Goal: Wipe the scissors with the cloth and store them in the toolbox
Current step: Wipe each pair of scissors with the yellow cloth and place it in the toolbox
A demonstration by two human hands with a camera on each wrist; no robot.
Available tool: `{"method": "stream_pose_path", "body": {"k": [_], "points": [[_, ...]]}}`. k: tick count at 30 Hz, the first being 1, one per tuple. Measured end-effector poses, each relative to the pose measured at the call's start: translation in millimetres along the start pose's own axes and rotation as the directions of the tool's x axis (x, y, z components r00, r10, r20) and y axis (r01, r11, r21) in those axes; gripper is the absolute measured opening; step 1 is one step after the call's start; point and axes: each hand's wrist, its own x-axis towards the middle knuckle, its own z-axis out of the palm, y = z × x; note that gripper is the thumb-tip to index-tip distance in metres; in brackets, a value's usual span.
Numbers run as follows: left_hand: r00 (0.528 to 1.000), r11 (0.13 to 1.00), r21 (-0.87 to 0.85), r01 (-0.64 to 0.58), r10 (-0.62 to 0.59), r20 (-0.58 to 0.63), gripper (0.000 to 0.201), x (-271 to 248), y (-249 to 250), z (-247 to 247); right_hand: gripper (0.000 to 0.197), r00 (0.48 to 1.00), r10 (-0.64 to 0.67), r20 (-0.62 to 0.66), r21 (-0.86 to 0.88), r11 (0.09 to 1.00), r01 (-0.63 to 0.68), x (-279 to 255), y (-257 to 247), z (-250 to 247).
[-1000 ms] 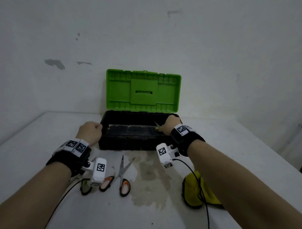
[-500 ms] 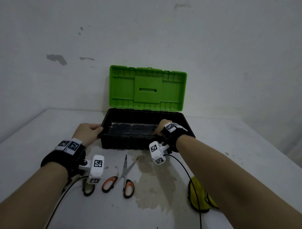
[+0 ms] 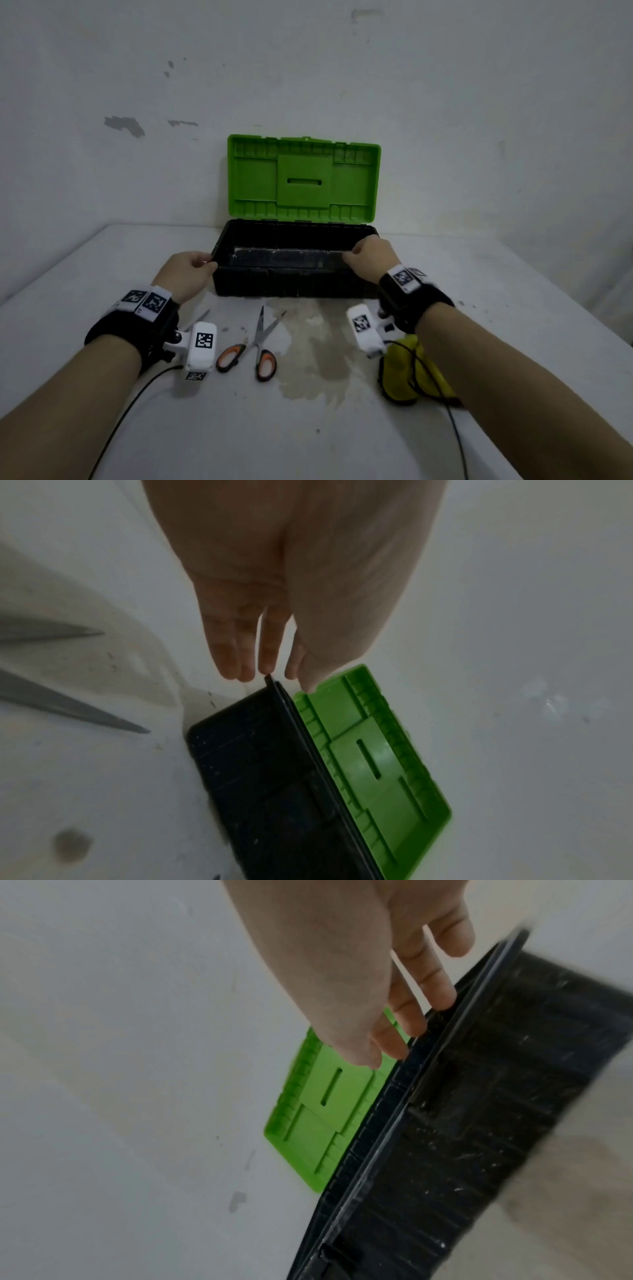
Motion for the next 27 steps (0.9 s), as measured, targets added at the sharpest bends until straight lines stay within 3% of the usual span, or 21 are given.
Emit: {"method": "stream_pose_path", "body": {"k": [4, 7, 10, 13, 16, 21, 25, 27], "points": [[0.993, 0.980, 0.169, -0.106, 0.115, -0.041, 0.029, -47, 15, 10, 0.023, 0.999, 0.043, -0.014, -0.003, 0.999, -0.043, -66, 56, -28], [0.991, 0.954, 0.267, -0.135, 0.125, 0.052, 0.020, -81, 21, 26, 0.028, 0.990, 0.131, 0.044, -0.088, 0.988, -0.127, -100, 95, -35], [0.983, 0.914, 0.380, -0.139, 0.082, 0.164, 0.026, -98, 13, 40, 0.040, 0.981, 0.157, 0.117, -0.126, 0.982, -0.142, -122, 118, -32], [0.982, 0.848, 0.518, -0.110, 0.011, 0.191, 0.039, -108, 9, 47, 0.048, 0.987, 0.111, 0.119, -0.172, 0.981, -0.090, -130, 126, -27], [0.974, 0.762, 0.634, -0.128, -0.022, 0.224, 0.043, -112, 5, 49, 0.046, 0.991, -0.026, 0.132, -0.248, 0.967, 0.059, -129, 123, -19], [0.955, 0.639, 0.734, -0.232, 0.008, 0.296, 0.010, -106, 0, 55, 0.040, 0.964, -0.094, 0.247, -0.434, 0.879, 0.197, -120, 114, -9], [0.948, 0.640, 0.729, -0.241, -0.004, 0.317, 0.020, -100, 0, 60, 0.027, 0.960, -0.136, 0.244, -0.500, 0.831, 0.245, -117, 114, -8], [0.949, 0.675, 0.698, -0.237, 0.008, 0.315, 0.018, -100, 2, 57, 0.024, 0.961, -0.168, 0.220, -0.453, 0.855, 0.253, -115, 115, -13]]}}
